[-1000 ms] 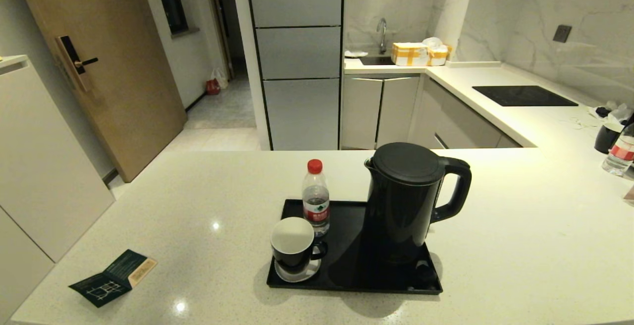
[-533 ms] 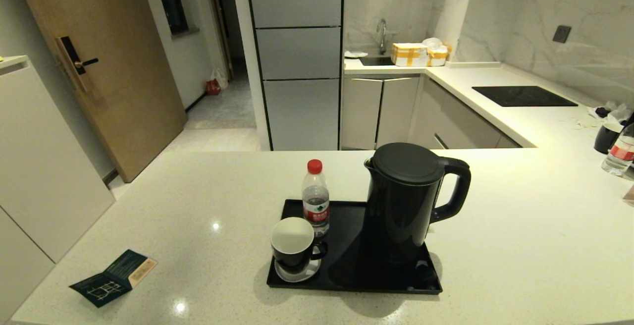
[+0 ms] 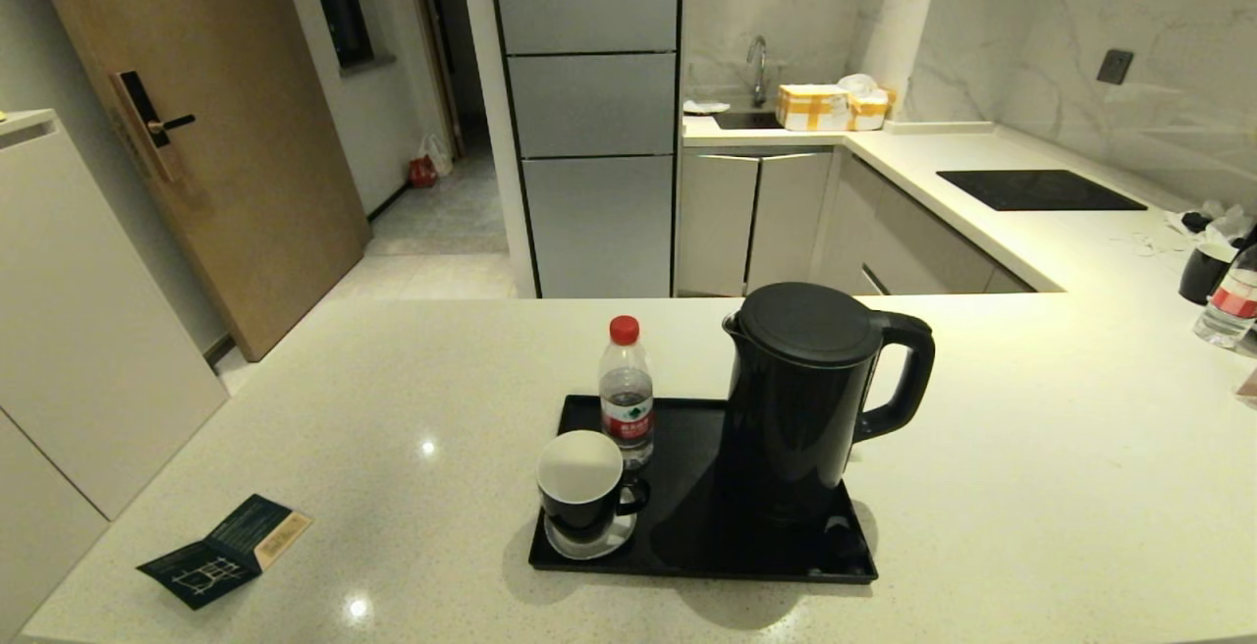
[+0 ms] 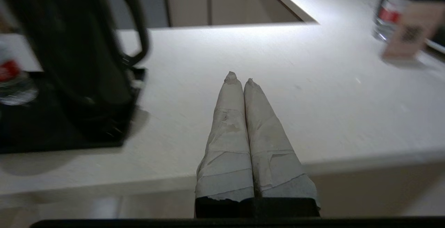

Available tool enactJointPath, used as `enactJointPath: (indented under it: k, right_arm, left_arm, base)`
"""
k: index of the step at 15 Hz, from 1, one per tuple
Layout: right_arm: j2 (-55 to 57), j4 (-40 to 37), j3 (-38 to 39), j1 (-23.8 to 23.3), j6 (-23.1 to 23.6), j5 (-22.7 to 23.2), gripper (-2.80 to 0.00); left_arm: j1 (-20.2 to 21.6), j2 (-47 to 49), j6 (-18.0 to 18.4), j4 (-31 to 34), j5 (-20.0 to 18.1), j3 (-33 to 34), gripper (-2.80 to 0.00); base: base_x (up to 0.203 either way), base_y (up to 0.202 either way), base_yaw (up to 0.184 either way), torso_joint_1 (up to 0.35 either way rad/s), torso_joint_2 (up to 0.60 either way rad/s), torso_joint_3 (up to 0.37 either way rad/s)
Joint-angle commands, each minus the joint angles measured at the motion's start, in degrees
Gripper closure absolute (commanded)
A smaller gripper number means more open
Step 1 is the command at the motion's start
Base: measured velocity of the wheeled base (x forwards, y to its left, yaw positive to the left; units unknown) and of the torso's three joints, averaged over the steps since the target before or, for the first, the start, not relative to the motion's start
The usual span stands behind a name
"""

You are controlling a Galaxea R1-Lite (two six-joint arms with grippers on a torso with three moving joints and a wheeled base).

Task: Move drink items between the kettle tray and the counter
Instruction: Pick up the kettle

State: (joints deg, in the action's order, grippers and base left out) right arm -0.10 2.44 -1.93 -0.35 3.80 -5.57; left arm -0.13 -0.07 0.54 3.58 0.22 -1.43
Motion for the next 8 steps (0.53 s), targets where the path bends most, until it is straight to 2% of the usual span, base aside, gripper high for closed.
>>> enactJointPath:
  k: [1,3,8]
  right_arm:
    - [0.1,0.5,2.2,0.0,-0.5,5.2,0.00]
    - [0.1,-3.9,1.9,0.0,-0.1,5.8,0.00]
    - [0.1,-2.6,2.0,0.0,-1.7,5.7,0.00]
  left_arm:
    - [0.0,0.0,0.0,0.0,0.0,0.0,0.00]
    - [0.0,0.0,0.0,0.0,0.0,0.0,0.00]
    - [0.0,0.0,0.0,0.0,0.0,0.0,0.00]
  base:
    - [0.000,0.000,0.000,0.000,0.00,0.000]
    - [0.000,0.000,0.000,0.000,0.00,0.000]
    - [0.000,0.000,0.000,0.000,0.00,0.000]
